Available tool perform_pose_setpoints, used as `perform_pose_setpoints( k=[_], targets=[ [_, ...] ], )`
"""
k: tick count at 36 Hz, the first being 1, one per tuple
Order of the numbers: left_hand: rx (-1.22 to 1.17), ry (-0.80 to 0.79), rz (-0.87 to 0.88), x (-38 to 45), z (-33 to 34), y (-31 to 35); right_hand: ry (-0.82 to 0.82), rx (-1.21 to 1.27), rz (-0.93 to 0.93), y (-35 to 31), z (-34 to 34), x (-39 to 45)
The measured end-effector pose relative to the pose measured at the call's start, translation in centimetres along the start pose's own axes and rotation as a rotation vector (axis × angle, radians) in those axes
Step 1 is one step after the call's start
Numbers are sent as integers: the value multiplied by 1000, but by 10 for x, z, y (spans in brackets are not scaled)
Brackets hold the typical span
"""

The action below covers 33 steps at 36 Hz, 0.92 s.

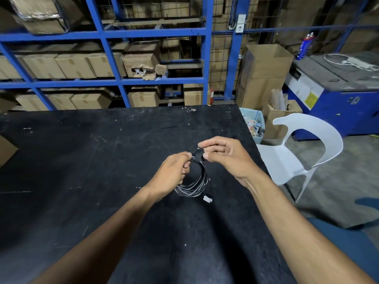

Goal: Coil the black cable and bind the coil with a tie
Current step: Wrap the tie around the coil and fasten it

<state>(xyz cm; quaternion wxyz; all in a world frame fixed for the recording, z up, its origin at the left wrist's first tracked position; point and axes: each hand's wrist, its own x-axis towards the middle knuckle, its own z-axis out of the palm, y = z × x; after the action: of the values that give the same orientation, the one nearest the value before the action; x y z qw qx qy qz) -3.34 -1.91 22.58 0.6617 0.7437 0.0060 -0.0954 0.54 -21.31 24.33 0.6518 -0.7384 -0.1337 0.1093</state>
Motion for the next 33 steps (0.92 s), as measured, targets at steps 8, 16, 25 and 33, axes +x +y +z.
perform_pose_setpoints(
  k=[8, 16, 25, 33],
  targets=[
    [-254, 43, -71, 3, 0, -1, -30, -53, 28, 20, 12, -5],
    [-599, 54, -142, 4, 1, 1, 83, 150, 65, 24, 17, 3],
    [-900, 190, -143, 7, -2, -1, -86, 436, 333, 40, 38, -20],
    [-868, 216, -143, 6, 1, -5, 56, 563, 340, 45, 48, -21]
  ],
)
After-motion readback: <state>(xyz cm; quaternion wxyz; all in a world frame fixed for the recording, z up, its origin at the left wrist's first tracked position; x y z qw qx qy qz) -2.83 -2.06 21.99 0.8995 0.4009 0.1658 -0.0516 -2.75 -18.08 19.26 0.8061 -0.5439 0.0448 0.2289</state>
